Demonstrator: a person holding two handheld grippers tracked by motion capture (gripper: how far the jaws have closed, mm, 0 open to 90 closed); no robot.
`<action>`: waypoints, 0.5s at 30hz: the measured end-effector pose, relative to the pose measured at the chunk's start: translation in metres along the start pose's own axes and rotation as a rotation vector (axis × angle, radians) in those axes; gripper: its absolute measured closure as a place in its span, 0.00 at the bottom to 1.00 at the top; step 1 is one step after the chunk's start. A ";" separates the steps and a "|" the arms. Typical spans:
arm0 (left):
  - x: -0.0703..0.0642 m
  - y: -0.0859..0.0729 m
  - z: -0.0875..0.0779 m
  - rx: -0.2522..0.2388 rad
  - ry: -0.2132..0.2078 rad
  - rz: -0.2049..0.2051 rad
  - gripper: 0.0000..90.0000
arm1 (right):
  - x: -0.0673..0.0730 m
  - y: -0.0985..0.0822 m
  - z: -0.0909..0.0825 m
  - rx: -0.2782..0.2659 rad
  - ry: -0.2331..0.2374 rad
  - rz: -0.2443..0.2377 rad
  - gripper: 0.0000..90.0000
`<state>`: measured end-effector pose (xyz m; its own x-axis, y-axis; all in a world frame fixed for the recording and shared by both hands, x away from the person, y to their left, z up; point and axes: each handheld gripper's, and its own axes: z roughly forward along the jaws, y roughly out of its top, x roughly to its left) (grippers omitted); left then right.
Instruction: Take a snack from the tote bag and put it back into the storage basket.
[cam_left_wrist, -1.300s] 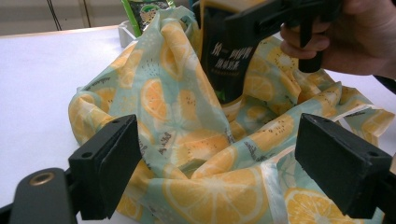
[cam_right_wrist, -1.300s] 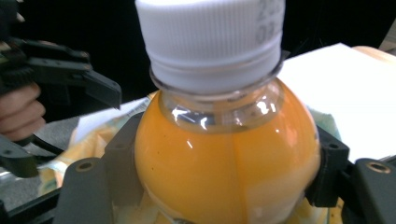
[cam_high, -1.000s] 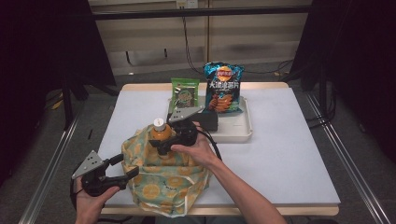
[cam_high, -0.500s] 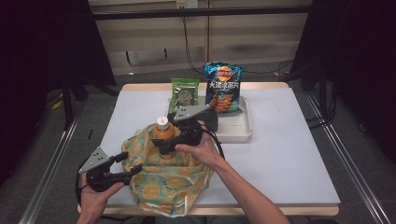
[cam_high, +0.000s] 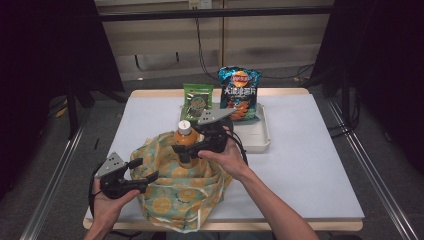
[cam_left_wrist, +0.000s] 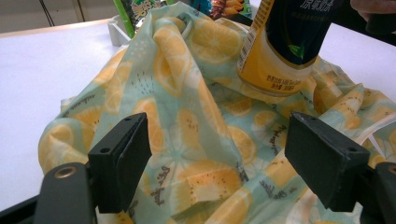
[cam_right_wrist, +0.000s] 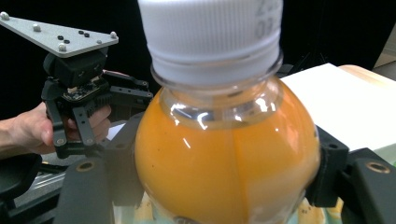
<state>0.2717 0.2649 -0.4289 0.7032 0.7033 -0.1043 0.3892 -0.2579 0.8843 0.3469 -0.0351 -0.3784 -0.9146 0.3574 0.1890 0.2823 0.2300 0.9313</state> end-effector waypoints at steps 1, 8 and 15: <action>0.001 0.001 0.000 -0.003 0.004 0.001 0.25 | 0.000 0.000 -0.001 0.001 0.001 -0.005 0.33; 0.013 0.013 0.014 0.005 0.017 -0.012 0.28 | -0.002 0.010 -0.014 -0.018 0.003 -0.020 0.33; 0.029 0.020 0.026 0.010 0.036 -0.018 0.33 | -0.009 0.021 -0.033 -0.042 -0.019 -0.031 0.33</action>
<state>0.3153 0.2629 -0.4265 0.6745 0.7309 -0.1039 0.4078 -0.2516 0.8777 0.3518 -0.0631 -0.3507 -0.9169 0.3678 0.1547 0.2415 0.2028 0.9490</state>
